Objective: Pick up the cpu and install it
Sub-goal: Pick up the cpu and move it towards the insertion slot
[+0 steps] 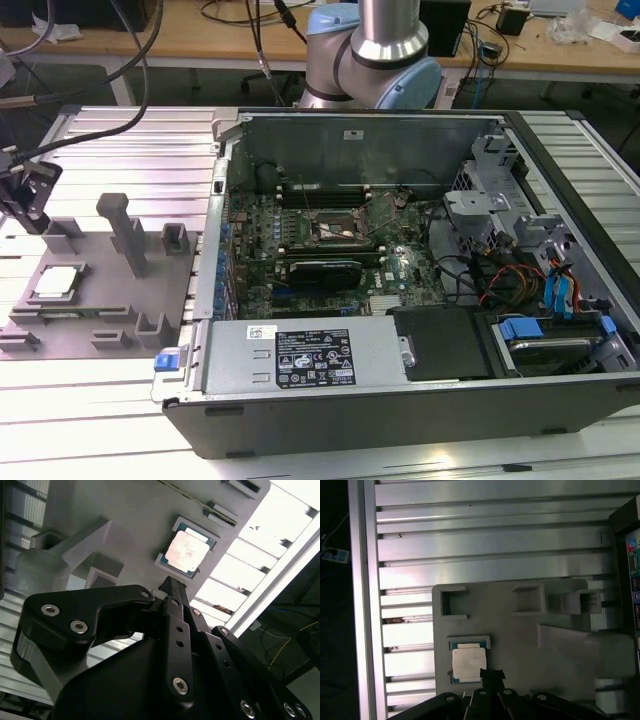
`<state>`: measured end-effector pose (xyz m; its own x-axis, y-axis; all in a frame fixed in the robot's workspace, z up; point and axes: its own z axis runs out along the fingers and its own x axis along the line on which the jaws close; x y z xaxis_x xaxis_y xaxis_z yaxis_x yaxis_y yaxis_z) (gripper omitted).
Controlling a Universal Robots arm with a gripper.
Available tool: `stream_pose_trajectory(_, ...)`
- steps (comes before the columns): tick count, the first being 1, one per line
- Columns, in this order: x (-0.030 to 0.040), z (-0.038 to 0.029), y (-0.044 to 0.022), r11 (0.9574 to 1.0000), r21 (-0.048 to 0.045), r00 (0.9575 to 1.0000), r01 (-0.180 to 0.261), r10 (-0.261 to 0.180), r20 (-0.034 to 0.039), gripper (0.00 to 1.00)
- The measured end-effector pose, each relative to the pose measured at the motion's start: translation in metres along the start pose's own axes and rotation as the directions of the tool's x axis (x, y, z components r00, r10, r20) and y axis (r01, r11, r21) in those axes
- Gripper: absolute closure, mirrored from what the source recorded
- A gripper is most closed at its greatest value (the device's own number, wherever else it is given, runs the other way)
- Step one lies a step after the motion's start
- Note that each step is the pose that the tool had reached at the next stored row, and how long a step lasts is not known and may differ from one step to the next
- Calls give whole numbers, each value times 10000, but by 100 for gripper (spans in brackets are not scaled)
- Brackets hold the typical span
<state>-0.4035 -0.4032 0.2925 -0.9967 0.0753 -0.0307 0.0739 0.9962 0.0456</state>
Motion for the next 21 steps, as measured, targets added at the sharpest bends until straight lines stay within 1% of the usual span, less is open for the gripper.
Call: stream_pose_trajectory(21, 132, 108, -15, 10000, 1, 10000, 0, 0, 0, 89)
